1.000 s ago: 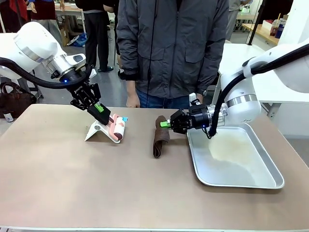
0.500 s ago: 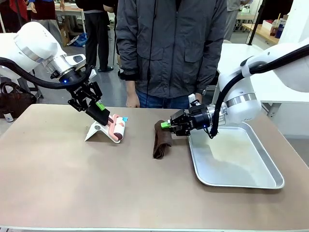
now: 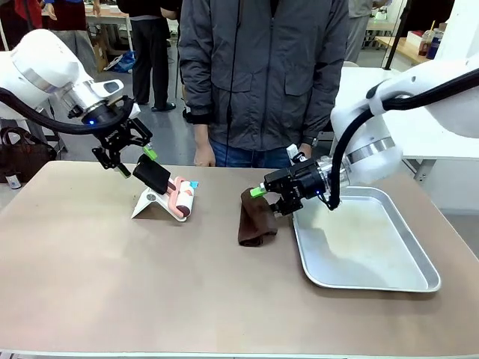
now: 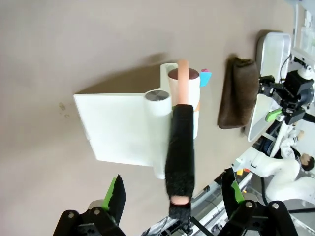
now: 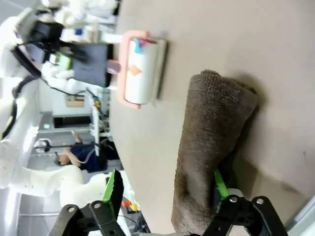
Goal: Clean the surface of the table.
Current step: Return the Lint Roller and towel to their original positions.
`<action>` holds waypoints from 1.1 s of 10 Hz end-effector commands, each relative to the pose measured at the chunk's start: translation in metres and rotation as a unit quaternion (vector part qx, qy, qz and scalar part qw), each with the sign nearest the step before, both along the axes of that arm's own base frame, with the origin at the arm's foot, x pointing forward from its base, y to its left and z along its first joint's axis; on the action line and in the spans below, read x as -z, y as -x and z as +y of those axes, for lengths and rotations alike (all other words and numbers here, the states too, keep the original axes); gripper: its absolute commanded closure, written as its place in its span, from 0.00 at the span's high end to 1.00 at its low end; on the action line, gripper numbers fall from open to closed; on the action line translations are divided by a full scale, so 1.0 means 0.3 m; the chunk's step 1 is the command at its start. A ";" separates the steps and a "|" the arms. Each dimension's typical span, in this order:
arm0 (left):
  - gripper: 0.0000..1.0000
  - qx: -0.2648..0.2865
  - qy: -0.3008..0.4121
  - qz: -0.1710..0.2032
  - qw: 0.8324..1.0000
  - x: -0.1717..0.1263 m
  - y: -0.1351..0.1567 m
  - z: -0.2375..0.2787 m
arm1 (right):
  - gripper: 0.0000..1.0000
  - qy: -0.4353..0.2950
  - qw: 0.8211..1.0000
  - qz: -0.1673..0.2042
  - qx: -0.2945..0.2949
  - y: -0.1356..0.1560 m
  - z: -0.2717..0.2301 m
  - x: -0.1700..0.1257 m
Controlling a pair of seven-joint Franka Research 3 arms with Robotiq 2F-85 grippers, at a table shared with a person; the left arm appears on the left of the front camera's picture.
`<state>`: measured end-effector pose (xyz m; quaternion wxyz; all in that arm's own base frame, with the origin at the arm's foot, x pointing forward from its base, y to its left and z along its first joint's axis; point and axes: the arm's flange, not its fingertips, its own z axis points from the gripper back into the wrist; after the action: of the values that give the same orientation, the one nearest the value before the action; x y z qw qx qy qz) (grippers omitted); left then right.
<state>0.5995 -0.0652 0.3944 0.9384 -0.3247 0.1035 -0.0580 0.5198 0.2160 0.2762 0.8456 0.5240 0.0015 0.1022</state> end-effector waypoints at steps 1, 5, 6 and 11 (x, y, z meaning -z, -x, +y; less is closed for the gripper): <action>1.00 -0.014 -0.015 -0.011 1.000 -0.020 0.039 0.072 | 1.00 0.110 0.994 0.015 -0.021 -0.029 0.054 -0.100; 1.00 -0.068 0.000 -0.027 0.997 -0.101 0.125 0.231 | 1.00 0.182 0.982 -0.038 0.001 -0.042 0.048 -0.239; 1.00 -0.081 0.010 -0.029 0.996 -0.134 0.165 0.271 | 1.00 0.155 0.986 -0.054 0.021 -0.017 0.012 -0.269; 1.00 -0.057 0.138 -0.005 0.989 -0.234 0.523 0.432 | 1.00 -0.046 0.996 -0.021 0.074 0.225 -0.272 -0.297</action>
<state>0.4683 0.0540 0.4691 0.9031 -0.4231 0.0728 0.0022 0.4793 0.1632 0.3679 0.8456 0.5278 -0.0581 0.0546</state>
